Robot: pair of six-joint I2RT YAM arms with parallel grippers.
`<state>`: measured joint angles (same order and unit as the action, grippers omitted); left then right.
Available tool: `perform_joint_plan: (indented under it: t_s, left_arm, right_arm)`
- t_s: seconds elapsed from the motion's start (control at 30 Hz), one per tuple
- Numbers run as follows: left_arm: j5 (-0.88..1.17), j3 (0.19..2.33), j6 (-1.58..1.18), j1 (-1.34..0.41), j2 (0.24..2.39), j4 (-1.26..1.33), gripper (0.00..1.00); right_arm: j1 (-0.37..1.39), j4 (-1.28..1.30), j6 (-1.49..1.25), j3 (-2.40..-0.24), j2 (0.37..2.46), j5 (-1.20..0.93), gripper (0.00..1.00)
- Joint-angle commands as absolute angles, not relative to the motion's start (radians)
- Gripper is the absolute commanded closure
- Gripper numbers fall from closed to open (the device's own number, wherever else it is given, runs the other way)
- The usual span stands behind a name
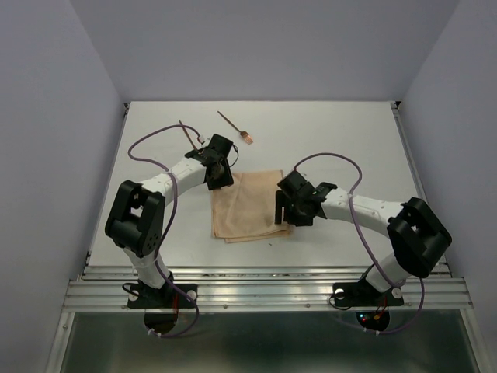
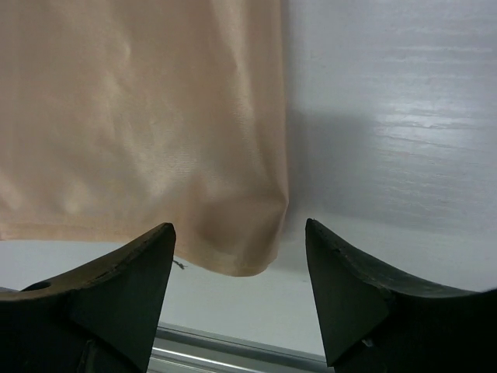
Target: Fold the napkin into a case and place the utensils inside
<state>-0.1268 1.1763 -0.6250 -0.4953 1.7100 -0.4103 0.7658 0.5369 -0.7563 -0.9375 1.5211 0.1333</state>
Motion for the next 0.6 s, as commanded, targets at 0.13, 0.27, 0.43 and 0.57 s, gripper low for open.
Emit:
perform_joint_plan:
  t_s: [0.13,0.27,0.43,0.57]
  left_arm:
    - [-0.137,1.186,-0.609,-0.495,1.689,-0.413,0.55]
    - [-0.133,1.180,-0.611,-0.495,1.686,-0.410,0.55]
    - [-0.135,1.183,-0.607,-0.495,1.689,-0.410,0.55]
    - [-0.133,1.180,-0.606,-0.495,1.690,-0.408,0.55]
  right_arm:
    - [0.764,0.443,-0.772,-0.876,1.557,0.069,0.39]
    - [0.764,0.445,-0.792,-0.861,1.545,0.104,0.46]
    - [0.764,0.443,-0.805,-0.853,1.542,0.113,0.53]
    - [0.764,0.442,-0.811,-0.847,1.531,0.127,0.64]
